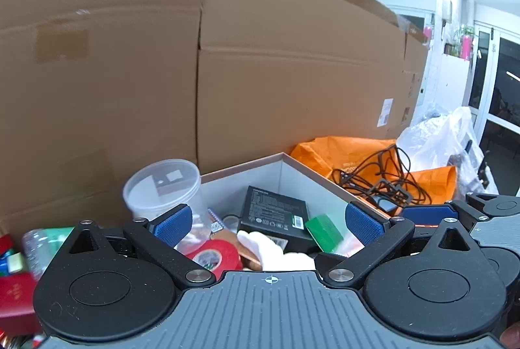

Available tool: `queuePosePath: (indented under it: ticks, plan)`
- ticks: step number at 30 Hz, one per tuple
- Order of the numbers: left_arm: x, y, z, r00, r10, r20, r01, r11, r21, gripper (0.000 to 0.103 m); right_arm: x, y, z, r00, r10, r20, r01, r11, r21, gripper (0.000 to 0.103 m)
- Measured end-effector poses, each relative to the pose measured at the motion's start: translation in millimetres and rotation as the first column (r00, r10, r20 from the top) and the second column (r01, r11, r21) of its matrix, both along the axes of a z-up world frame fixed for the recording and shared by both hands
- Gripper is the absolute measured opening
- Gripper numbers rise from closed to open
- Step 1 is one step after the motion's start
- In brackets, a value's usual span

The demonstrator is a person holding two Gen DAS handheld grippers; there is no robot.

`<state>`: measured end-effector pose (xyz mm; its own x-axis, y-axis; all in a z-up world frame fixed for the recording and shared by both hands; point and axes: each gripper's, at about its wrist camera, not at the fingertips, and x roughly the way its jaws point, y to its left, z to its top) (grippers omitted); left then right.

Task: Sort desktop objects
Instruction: 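Release the green box and tape roll into the cardboard box with both grippers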

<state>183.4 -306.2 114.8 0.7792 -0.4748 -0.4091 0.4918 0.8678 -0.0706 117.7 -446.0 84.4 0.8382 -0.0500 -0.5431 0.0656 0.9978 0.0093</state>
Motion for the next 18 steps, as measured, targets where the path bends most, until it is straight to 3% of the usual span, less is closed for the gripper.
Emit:
queuePosePath:
  ticks: [8,18]
  plan:
    - [-59.2,36.2,5.0,1.000,0.025,-0.016,-0.025,0.999,-0.019,0.103,-55.8,34.7,6.3,0.996,0.054,0.066,-0.055,0.998,0.007,0.103]
    - [-137.6,87.9,0.3,0.996,0.088,0.019,-0.087,0.995,-0.047,0.103,-118.1,84.9,5.8,0.986,0.118,0.115,-0.123,0.992,0.034,0.103]
